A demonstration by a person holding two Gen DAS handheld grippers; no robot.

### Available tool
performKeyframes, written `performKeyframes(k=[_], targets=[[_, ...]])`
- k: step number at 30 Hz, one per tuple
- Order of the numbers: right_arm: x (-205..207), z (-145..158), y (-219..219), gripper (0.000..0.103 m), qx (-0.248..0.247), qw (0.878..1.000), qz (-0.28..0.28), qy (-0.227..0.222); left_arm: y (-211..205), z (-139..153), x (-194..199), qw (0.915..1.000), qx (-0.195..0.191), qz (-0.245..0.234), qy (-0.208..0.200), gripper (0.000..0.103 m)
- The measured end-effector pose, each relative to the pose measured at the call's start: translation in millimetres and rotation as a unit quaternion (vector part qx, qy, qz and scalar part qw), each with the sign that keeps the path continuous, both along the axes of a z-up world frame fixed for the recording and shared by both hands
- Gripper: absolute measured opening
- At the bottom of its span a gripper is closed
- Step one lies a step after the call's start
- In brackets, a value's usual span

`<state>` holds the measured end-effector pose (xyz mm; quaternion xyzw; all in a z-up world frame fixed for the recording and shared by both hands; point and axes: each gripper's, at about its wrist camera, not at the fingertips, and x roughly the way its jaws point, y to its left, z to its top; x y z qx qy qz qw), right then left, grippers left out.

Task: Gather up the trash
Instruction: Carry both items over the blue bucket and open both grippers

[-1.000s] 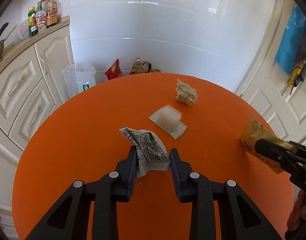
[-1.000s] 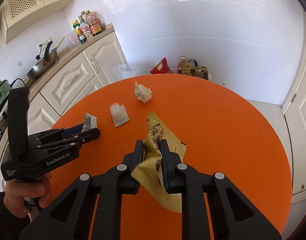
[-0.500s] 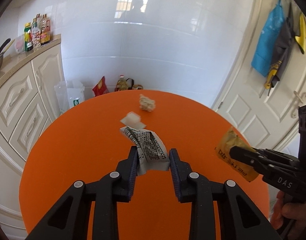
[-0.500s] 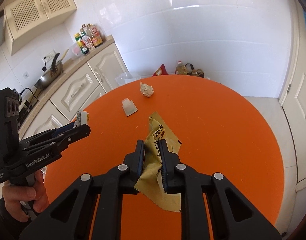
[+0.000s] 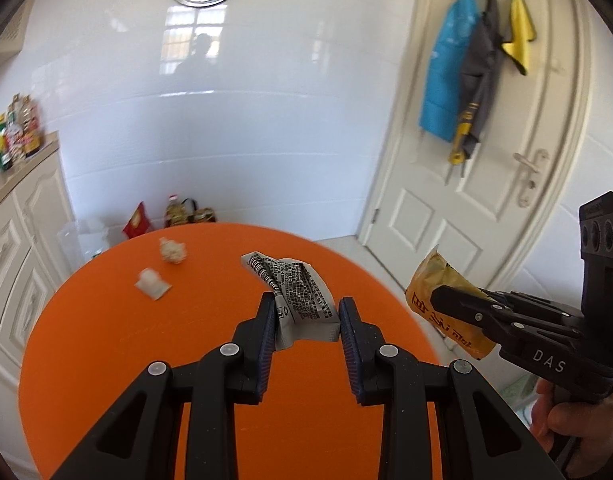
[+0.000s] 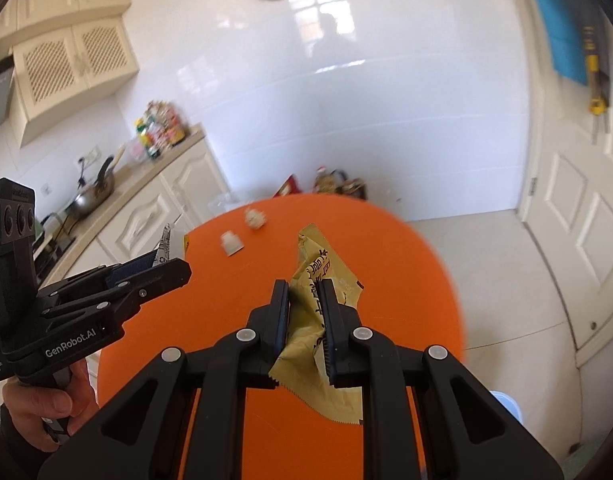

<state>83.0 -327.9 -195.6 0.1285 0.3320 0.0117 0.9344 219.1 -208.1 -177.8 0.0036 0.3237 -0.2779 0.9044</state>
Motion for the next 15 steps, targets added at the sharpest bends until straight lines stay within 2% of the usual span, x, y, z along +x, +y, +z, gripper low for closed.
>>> performKeyframes(k=[6, 10, 15], targets=[[-58, 29, -52, 0.015, -0.017, 0.997, -0.071, -0.028, -44, 18, -32, 0.9974, -0.011, -0.068, -0.022, 0.027], [-96, 38, -92, 0.015, -0.026, 0.991, -0.125, -0.034, -80, 16, -46, 0.9924, -0.010, -0.120, -0.024, 0.027], [-134, 29, -143, 0.015, -0.021, 0.982, -0.185, -0.023, -123, -2, -40, 0.9836, -0.004, -0.180, 0.009, 0.027]])
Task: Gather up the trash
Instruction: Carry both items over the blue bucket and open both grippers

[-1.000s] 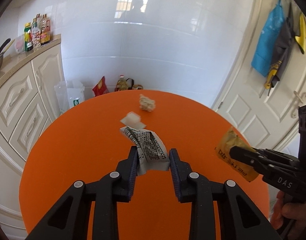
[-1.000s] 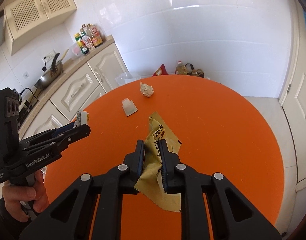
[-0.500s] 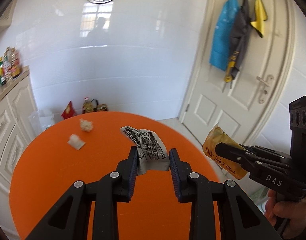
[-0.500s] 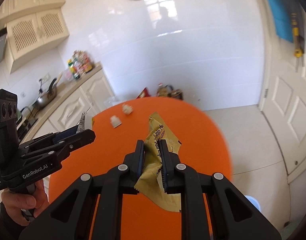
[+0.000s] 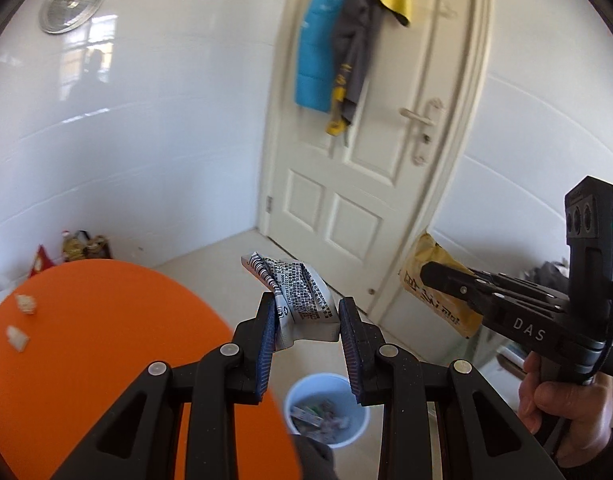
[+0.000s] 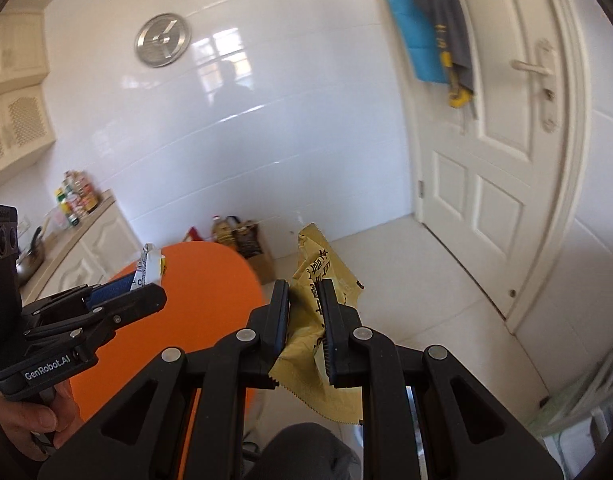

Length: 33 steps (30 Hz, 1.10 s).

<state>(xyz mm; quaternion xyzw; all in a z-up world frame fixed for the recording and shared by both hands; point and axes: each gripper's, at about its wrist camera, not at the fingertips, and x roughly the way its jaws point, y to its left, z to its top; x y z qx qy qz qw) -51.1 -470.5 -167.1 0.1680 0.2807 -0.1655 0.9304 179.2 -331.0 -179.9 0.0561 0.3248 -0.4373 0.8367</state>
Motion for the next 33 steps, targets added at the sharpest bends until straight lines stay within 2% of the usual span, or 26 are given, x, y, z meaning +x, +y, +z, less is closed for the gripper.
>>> performKeyframes(k=[6, 10, 15, 18, 20, 22, 23, 24, 25, 30, 33], targets=[[-24, -47, -61, 0.015, 0.044, 0.997, -0.056, 0.035, -56, -46, -4, 0.9948, 0.052, -0.067, 0.056, 0.027], [-26, -87, -89, 0.015, 0.091, 0.992, -0.073, 0.051, -80, -80, 2, 0.9879, 0.088, -0.084, 0.096, 0.027], [-22, -131, -117, 0.015, 0.136, 0.985, -0.084, 0.068, -106, -110, 13, 0.9785, 0.126, -0.100, 0.129, 0.028], [-20, -156, -134, 0.018, 0.156, 0.979, -0.099, 0.082, -125, -125, 23, 0.9711, 0.155, -0.106, 0.147, 0.035], [-18, -173, -145, 0.020, 0.172, 0.975, -0.109, 0.094, -129, -134, 26, 0.9677, 0.175, -0.102, 0.151, 0.048], [-20, -183, -151, 0.026, 0.184, 0.971, -0.114, 0.098, -132, -140, 30, 0.9660, 0.188, -0.097, 0.149, 0.059], [-21, -187, -154, 0.040, 0.189, 0.970, -0.115, 0.099, -136, -141, 33, 0.9659, 0.194, -0.092, 0.146, 0.067], [-23, -190, -156, 0.059, 0.191, 0.969, -0.120, 0.102, -141, -141, 34, 0.9655, 0.198, -0.089, 0.144, 0.071], [-25, -191, -158, 0.066, 0.192, 0.968, -0.127, 0.104, -146, -141, 36, 0.9650, 0.203, -0.086, 0.142, 0.078], [-37, -188, -160, 0.097, 0.191, 0.965, -0.150, 0.097, -186, -129, 36, 0.9649, 0.224, -0.070, 0.118, 0.087], [-41, -183, -162, 0.103, 0.183, 0.963, -0.170, 0.097, -183, -115, 30, 0.9685, 0.220, -0.058, 0.101, 0.089]])
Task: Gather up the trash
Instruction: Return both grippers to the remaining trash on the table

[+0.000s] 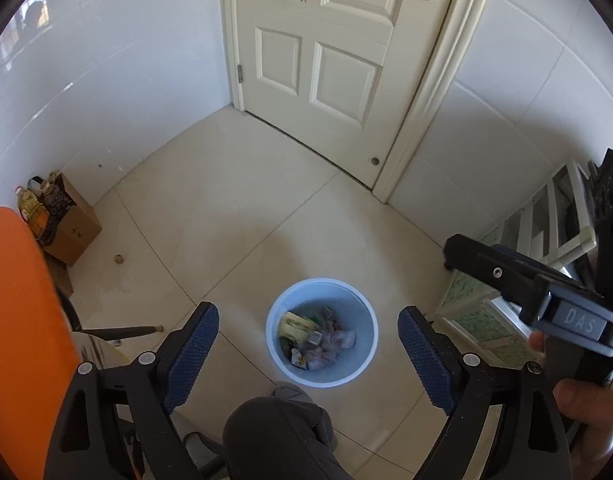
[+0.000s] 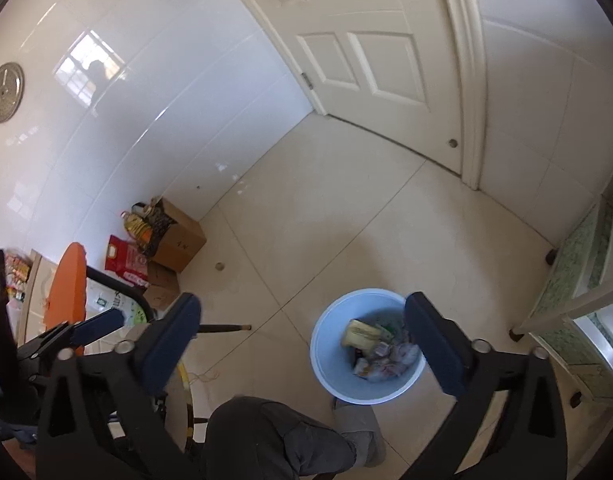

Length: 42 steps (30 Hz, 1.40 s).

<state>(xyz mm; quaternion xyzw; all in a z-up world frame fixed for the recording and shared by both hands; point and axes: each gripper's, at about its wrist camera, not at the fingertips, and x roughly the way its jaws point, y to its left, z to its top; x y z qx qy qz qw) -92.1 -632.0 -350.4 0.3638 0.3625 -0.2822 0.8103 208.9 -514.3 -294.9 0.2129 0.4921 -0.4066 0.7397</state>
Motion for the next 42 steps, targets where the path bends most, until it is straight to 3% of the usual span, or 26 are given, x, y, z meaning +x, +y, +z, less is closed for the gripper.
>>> performKeyframes(k=[7, 22, 28, 31, 38, 42], targets=[[2, 31, 13, 0.103, -0.026, 1.000, -0.009, -0.001, 32, 37, -47, 0.9981, -0.037, 0.019, -0.046, 0.092], [44, 133, 102, 0.103, -0.113, 0.990, 0.054, -0.058, 225, 131, -66, 0.9821, -0.138, 0.092, -0.089, 0.098], [76, 175, 157, 0.103, -0.152, 0.979, 0.099, -0.091, 319, 170, -76, 0.9641, -0.176, 0.150, -0.130, 0.099], [93, 194, 186, 0.103, -0.170, 0.972, 0.124, -0.107, 369, 184, -84, 0.9494, -0.196, 0.187, -0.159, 0.102], [129, 226, 252, 0.103, -0.200, 0.953, 0.181, -0.137, 464, 192, -111, 0.9154, -0.219, 0.262, -0.213, 0.102], [150, 237, 291, 0.103, -0.219, 0.940, 0.217, -0.147, 509, 178, -132, 0.8959, -0.214, 0.313, -0.232, 0.102]])
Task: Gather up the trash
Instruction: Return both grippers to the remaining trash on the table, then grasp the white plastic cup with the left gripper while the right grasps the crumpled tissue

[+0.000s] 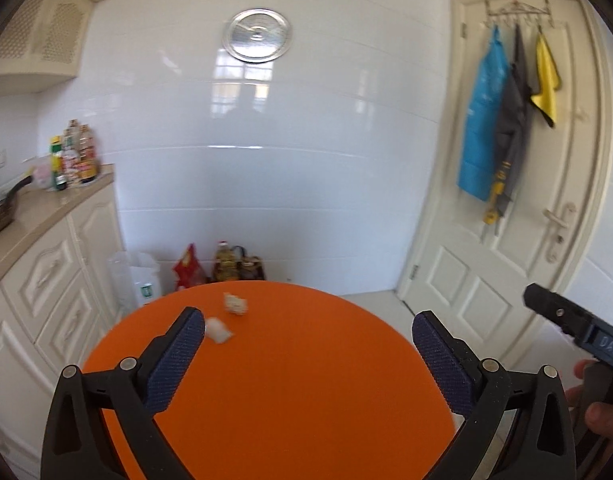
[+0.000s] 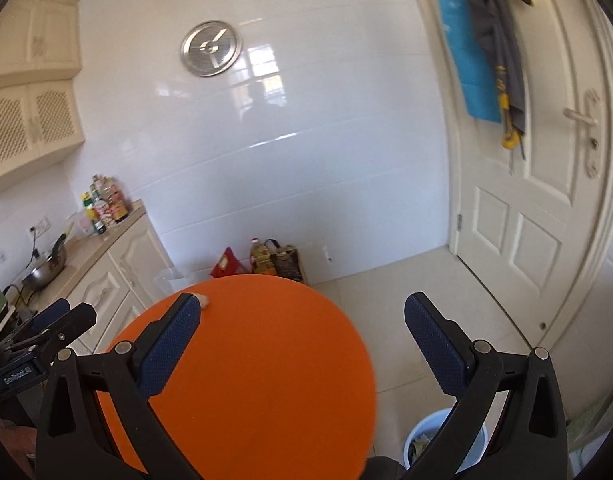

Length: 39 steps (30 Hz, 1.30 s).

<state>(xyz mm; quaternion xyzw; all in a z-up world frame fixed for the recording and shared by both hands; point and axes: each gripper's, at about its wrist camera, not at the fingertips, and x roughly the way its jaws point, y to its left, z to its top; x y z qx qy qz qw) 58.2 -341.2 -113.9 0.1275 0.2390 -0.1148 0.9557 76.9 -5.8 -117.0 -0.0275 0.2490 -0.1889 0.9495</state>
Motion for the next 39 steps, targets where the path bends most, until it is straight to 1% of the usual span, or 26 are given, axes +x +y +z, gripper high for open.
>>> performKeyframes(k=[2, 5, 7, 9, 10, 11, 15, 17, 20, 23, 25, 28, 29, 34, 36, 39], targets=[[9, 2, 15, 0.103, -0.008, 1.000, 0.017, -0.003, 22, -11, -5, 0.9997, -0.004, 0.024, 0.009, 0.102], [28, 2, 44, 0.103, -0.023, 0.999, 0.048, -0.002, 38, -27, -2, 0.9982, -0.003, 0.056, 0.022, 0.102], [36, -2, 54, 0.103, -0.029, 0.997, 0.067, -0.001, 46, -34, 5, 0.9970, -0.003, 0.071, 0.031, 0.102], [50, -6, 68, 0.103, -0.038, 0.996, 0.085, 0.003, 45, -37, 23, 0.9958, -0.001, 0.083, 0.039, 0.102], [57, -8, 74, 0.103, -0.042, 0.995, 0.092, 0.006, 50, -41, 23, 0.9951, 0.002, 0.090, 0.042, 0.102], [65, -10, 80, 0.103, -0.045, 0.994, 0.099, 0.008, 46, -39, 37, 0.9946, 0.004, 0.093, 0.045, 0.102], [101, -26, 97, 0.103, -0.055, 0.990, 0.125, 0.026, 30, -47, 70, 0.9929, 0.013, 0.099, 0.064, 0.102], [123, -37, 102, 0.103, -0.057, 0.988, 0.135, 0.040, 18, -50, 98, 0.9922, 0.018, 0.099, 0.073, 0.102], [155, -56, 102, 0.103, -0.056, 0.986, 0.144, 0.064, -4, -62, 138, 0.9904, 0.032, 0.099, 0.090, 0.102], [190, -78, 99, 0.103, -0.045, 0.983, 0.153, 0.090, -32, -76, 190, 0.9878, 0.048, 0.094, 0.114, 0.102], [214, -93, 93, 0.103, -0.036, 0.981, 0.157, 0.108, -53, -90, 217, 0.9854, 0.060, 0.089, 0.133, 0.102], [243, -116, 84, 0.103, -0.022, 0.978, 0.163, 0.130, -82, -108, 269, 0.9808, 0.081, 0.081, 0.158, 0.102], [252, -123, 82, 0.103, -0.019, 0.977, 0.164, 0.137, -90, -113, 291, 0.9791, 0.087, 0.079, 0.166, 0.102], [286, -154, 73, 0.103, -0.005, 0.972, 0.162, 0.168, -125, -141, 364, 0.9737, 0.099, 0.064, 0.196, 0.101], [298, -162, 71, 0.103, 0.002, 0.971, 0.159, 0.177, -131, -155, 390, 0.9716, 0.101, 0.060, 0.205, 0.101], [310, -174, 69, 0.103, 0.009, 0.969, 0.158, 0.188, -146, -167, 417, 0.9705, 0.097, 0.048, 0.216, 0.098]])
